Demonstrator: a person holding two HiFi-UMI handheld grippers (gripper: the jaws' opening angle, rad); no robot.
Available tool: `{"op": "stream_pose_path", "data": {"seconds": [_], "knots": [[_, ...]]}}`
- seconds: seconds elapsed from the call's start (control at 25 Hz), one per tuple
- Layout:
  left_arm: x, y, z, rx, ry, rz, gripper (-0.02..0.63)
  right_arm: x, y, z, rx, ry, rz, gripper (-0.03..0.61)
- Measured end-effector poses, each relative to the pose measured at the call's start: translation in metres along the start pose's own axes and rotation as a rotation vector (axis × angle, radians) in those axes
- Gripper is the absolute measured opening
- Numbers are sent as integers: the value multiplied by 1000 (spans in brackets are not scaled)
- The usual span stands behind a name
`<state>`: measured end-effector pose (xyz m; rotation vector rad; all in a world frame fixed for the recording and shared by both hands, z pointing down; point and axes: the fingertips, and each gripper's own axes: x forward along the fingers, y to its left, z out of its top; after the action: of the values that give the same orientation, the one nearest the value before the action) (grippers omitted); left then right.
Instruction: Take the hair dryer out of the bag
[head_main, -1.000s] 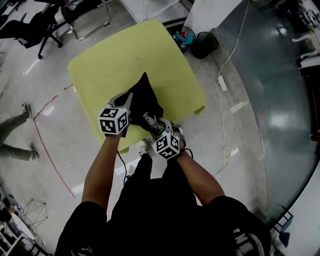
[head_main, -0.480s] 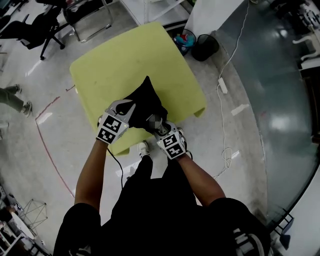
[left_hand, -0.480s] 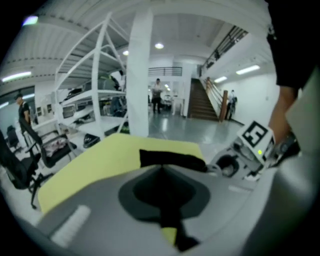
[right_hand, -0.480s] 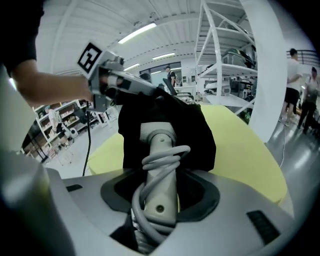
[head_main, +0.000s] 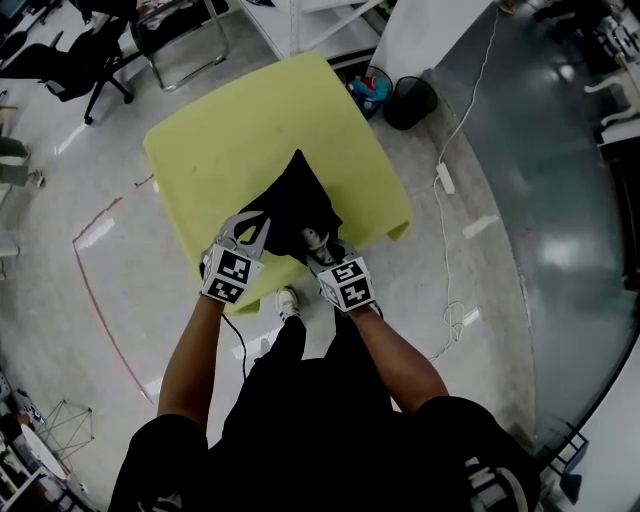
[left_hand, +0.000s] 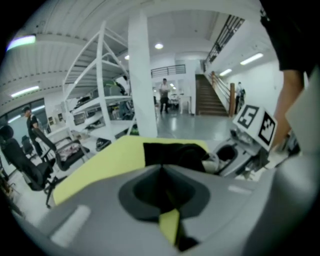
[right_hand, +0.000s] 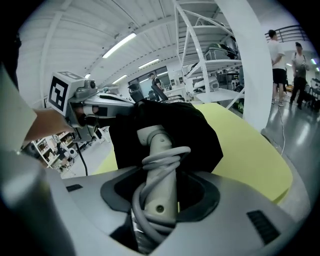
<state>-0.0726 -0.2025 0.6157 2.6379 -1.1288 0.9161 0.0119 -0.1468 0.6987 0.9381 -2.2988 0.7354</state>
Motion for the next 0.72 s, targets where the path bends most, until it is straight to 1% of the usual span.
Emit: {"op": "stream_pose_path", "data": {"seconds": [0.08, 0.2, 0.32, 0.48, 0.6, 0.72], "knots": [[-1, 6, -1, 29, 7, 50, 14, -1, 3, 2, 7, -5, 11, 190], [-4, 20, -1, 116, 29, 120, 14, -6, 11, 8, 16, -15, 54, 190], [-7, 33, 1, 170, 34, 147, 14, -15, 20, 16, 45, -39, 122, 190], [-10, 46, 7, 189, 18, 159, 14, -25, 35, 27, 76, -76, 228, 190], [-9, 54, 11, 173, 13, 173, 14, -32, 47, 33, 96, -100, 313, 190], [-9, 66, 18, 159, 10, 198, 14, -39, 55, 39, 99, -123, 366, 190]]}}
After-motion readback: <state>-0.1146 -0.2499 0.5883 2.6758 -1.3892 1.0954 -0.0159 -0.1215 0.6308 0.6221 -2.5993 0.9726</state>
